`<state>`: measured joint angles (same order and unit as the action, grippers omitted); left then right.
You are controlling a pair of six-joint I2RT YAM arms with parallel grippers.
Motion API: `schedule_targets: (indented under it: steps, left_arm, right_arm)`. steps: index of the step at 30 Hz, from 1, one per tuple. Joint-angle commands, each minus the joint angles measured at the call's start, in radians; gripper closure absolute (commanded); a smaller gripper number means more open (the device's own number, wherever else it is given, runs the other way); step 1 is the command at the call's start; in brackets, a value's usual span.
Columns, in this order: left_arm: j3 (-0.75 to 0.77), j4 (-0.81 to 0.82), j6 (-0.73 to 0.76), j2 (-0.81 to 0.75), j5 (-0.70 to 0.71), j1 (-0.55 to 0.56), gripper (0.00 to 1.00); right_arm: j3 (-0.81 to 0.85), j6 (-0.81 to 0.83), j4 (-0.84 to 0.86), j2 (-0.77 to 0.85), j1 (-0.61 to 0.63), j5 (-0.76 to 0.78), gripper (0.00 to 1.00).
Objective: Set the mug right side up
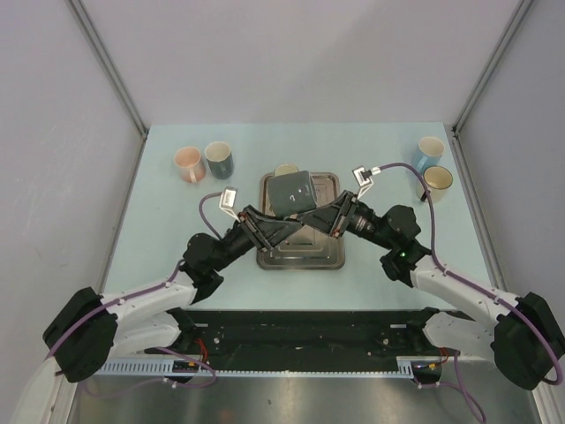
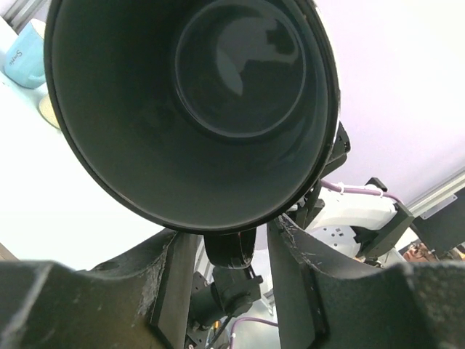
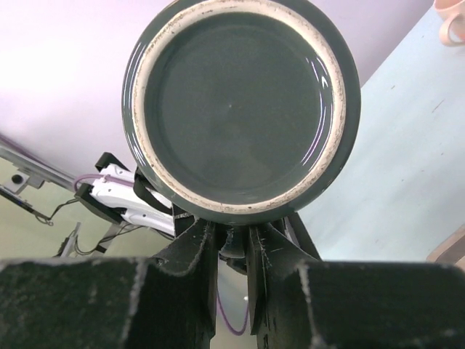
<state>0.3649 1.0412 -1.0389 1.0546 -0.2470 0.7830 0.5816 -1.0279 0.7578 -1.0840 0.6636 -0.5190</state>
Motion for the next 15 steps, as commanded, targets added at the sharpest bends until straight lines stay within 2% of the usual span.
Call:
schedule_targets:
  steps: [1,8,14,15]
  left_arm:
    - [0.071,0.079,-0.055,0.004,0.005,-0.001,0.53]
    - [0.081,0.1,-0.09,0.012,0.025,-0.001,0.63]
    - [0.085,0.123,-0.11,0.018,0.025,-0.001,0.75]
    - [0.085,0.123,-0.11,0.016,0.025,-0.001,0.79]
  right_arm:
    - [0.023,0.098,-0.02,0.062,0.03,0.036,1.0]
    - [0.023,0.124,-0.046,0.07,0.039,0.037,1.0]
    - [0.021,0.147,-0.072,0.072,0.05,0.042,1.0]
    - [0.021,0.15,-0.075,0.073,0.051,0.043,1.0]
